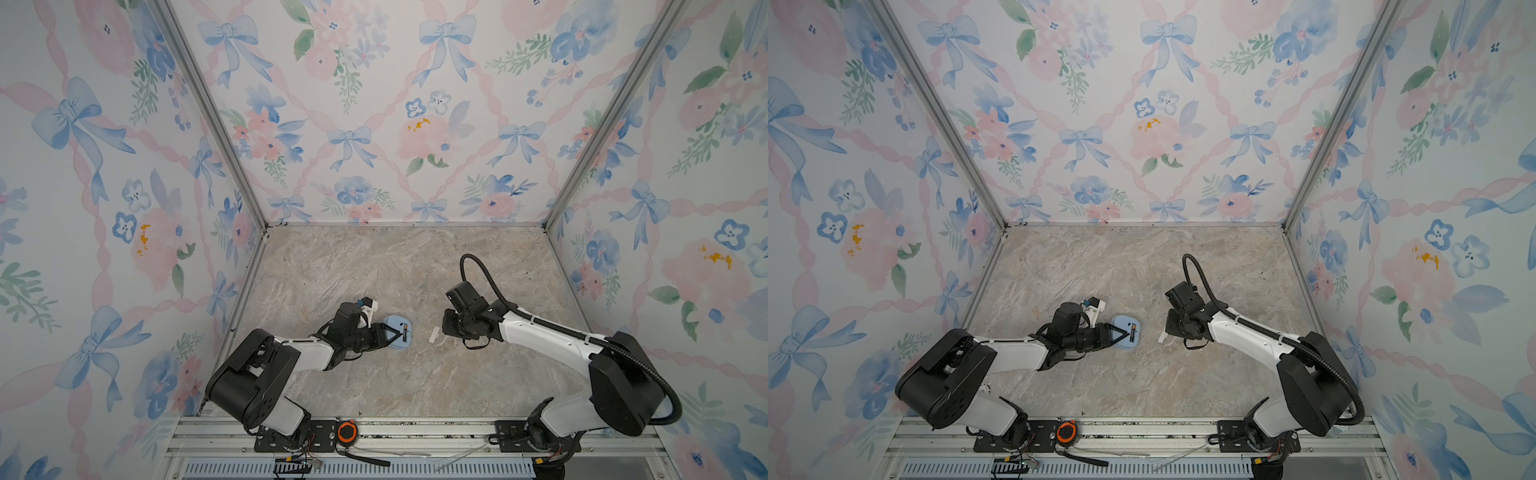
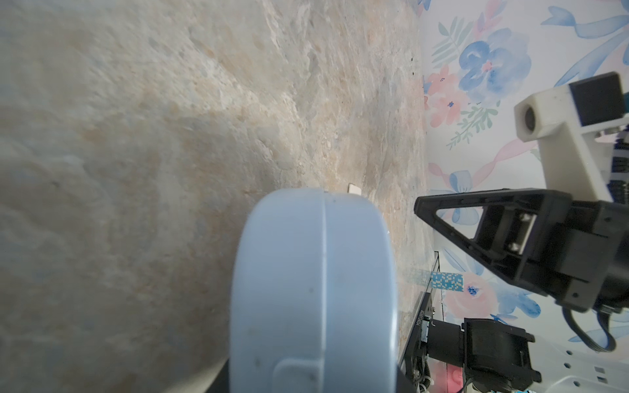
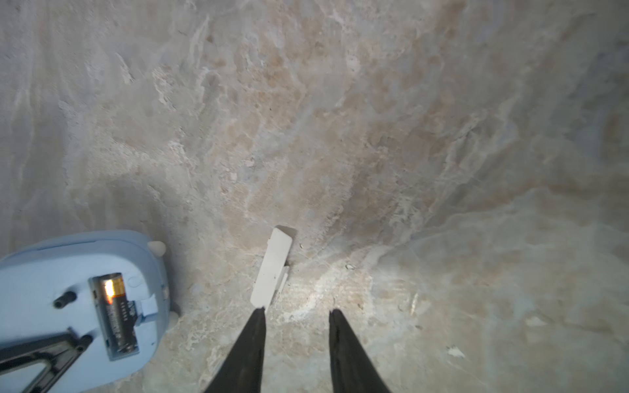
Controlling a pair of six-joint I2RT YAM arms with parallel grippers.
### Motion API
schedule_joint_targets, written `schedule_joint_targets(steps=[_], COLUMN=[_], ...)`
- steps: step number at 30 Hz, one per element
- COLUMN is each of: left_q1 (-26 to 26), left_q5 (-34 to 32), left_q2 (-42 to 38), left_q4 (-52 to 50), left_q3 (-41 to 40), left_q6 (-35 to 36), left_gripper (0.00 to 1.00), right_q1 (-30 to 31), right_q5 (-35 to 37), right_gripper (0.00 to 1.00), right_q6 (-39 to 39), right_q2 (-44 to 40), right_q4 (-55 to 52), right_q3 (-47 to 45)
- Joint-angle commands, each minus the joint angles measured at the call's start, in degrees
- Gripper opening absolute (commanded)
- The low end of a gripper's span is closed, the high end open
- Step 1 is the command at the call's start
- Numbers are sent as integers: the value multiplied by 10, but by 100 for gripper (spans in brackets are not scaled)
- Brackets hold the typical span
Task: Insert the battery into the alarm
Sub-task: Pick up the cover from the center of the board.
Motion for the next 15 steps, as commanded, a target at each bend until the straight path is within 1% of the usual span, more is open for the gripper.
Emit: schedule_joint_targets(steps=[1,4,9,15], left_q1=[-5,-7,-11,-12], left_q5=[-70,-66,-68,-67], left_q2=[24,19,17,19], left_q4=[-193,-194,-197,-198], left_q3=[-30,-27,-26,-25], left_q6=[36,37,39,40], left_gripper=[0,0,0,0], right_q1=[2,4,13,16], right_q5=[-7,-30,-44,-41], right_gripper=[30,28,28,26], right_q6=[-10,3,23,43], right_q2=[28,47,63,74], right_q4=[-34,-9,35,69], right_q3=[16,12,8,-2])
